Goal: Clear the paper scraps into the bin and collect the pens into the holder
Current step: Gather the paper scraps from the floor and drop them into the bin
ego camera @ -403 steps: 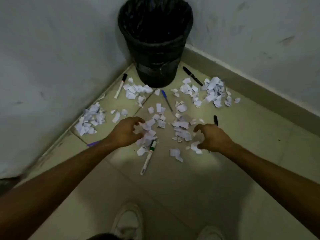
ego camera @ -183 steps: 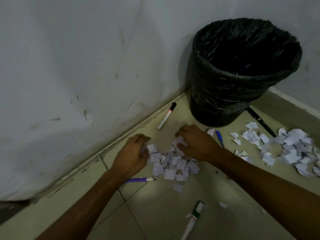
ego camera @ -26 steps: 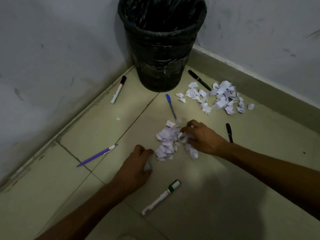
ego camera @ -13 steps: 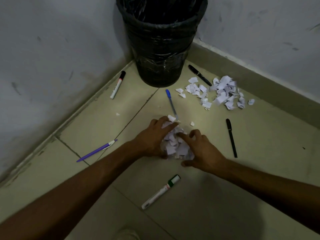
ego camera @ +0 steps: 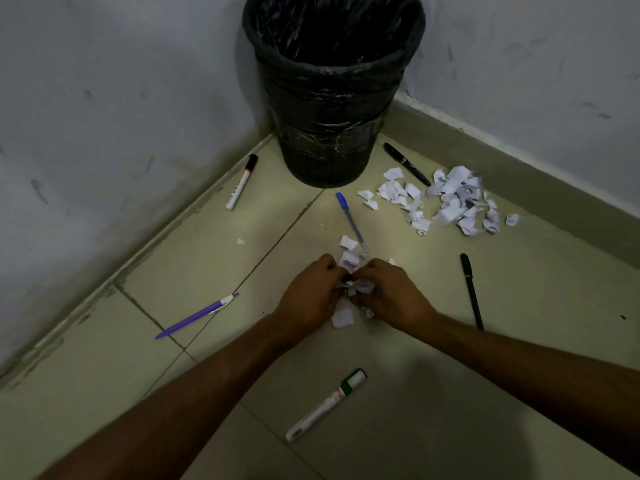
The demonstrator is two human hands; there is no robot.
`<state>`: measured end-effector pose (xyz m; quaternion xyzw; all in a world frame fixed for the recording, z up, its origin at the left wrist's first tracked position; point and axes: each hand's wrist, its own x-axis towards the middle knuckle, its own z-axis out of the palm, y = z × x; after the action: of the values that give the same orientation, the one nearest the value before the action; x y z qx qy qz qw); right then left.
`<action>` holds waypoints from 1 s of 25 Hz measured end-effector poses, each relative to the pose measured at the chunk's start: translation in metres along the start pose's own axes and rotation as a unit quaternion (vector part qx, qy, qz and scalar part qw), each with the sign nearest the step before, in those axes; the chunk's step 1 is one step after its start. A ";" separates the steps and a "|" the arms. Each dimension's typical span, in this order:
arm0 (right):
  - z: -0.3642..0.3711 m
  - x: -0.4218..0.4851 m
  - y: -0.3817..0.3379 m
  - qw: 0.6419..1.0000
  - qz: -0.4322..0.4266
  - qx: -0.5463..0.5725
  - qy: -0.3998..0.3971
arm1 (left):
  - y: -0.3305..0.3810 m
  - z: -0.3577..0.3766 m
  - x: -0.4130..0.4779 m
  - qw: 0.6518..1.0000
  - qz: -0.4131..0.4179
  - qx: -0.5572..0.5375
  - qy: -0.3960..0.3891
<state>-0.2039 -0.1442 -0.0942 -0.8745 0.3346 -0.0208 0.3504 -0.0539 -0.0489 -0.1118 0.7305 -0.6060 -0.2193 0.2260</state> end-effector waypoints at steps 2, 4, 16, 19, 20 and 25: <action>-0.006 0.000 0.001 0.998 0.010 0.041 0.048 | 0.001 -0.003 -0.002 0.999 -0.004 -0.023 0.028; -0.018 -0.004 -0.003 0.988 0.055 0.121 0.073 | 0.005 -0.013 -0.004 0.995 -0.010 -0.060 0.082; -0.246 0.152 -0.175 0.918 -0.118 0.194 0.325 | 0.084 -0.278 0.169 0.929 0.018 -0.074 0.363; -0.251 0.206 -0.177 0.970 -0.025 0.053 0.235 | 0.065 -0.287 0.213 0.973 -0.084 0.091 0.193; -0.250 0.215 -0.177 0.985 0.018 0.033 0.169 | 0.064 -0.288 0.220 0.977 -0.102 0.131 0.130; -0.254 0.211 -0.177 0.996 0.065 -0.054 0.010 | 0.062 -0.292 0.216 0.980 -0.103 0.158 0.071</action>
<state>-0.0080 -0.3286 0.1663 -0.8684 0.3947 0.0116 0.2999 0.1073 -0.2526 0.1492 0.8291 -0.5368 -0.0907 0.1268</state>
